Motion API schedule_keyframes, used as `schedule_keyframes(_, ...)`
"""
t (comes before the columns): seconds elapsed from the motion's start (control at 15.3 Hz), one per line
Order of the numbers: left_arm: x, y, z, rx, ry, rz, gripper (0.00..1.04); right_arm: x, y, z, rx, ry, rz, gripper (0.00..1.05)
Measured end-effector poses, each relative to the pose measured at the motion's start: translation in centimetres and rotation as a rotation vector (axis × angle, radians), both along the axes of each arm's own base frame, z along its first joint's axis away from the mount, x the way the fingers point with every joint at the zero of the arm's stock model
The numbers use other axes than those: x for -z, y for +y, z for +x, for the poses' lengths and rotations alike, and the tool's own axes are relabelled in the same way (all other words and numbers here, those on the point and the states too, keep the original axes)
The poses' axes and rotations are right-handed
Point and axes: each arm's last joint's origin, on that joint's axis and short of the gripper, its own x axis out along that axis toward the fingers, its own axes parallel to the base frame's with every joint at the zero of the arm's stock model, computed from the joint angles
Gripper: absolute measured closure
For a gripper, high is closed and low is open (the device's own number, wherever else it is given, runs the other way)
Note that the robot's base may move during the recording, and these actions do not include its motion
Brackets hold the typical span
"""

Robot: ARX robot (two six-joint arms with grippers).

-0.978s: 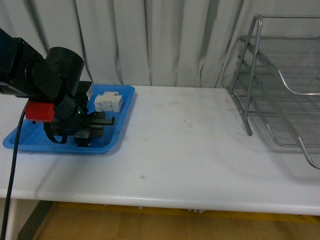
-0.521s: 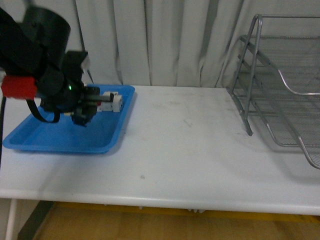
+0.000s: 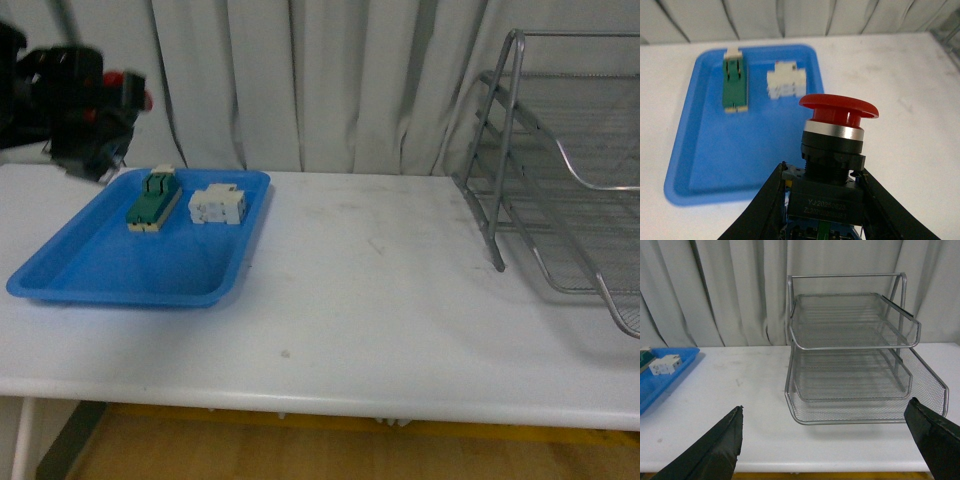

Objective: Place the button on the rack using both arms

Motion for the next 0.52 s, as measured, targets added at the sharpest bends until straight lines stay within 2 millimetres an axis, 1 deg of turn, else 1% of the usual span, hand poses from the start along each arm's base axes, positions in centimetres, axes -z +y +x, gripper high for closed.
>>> schedule_keyframes(0.07,1.6,0.7,-0.9,-0.007,0.046,0.011,0.69,0.0,0.0,0.0,0.0,0.0,0.0,0.06)
schedule_keyframes(0.13,2.7,1.0,-1.6,-0.011,0.083,0.014,0.69,0.0,0.0,0.0,0.0,0.0,0.0,0.06)
schedule_keyframes(0.2,3.4,1.4,-2.5,-0.015,0.1,0.014,0.69,0.0,0.0,0.0,0.0,0.0,0.0,0.06)
schedule_keyframes(0.26,3.2,1.7,-3.0,-0.02,0.081,0.009,0.69,0.0,0.0,0.0,0.0,0.0,0.0,0.06)
schedule_keyframes(0.39,3.0,2.0,-3.4,-0.028,0.057,0.004,0.69,0.0,0.0,0.0,0.0,0.0,0.0,0.06)
schedule_keyframes(0.52,3.6,2.1,-3.7,-0.029,0.075,0.004,0.69,0.0,0.0,0.0,0.0,0.0,0.0,0.06)
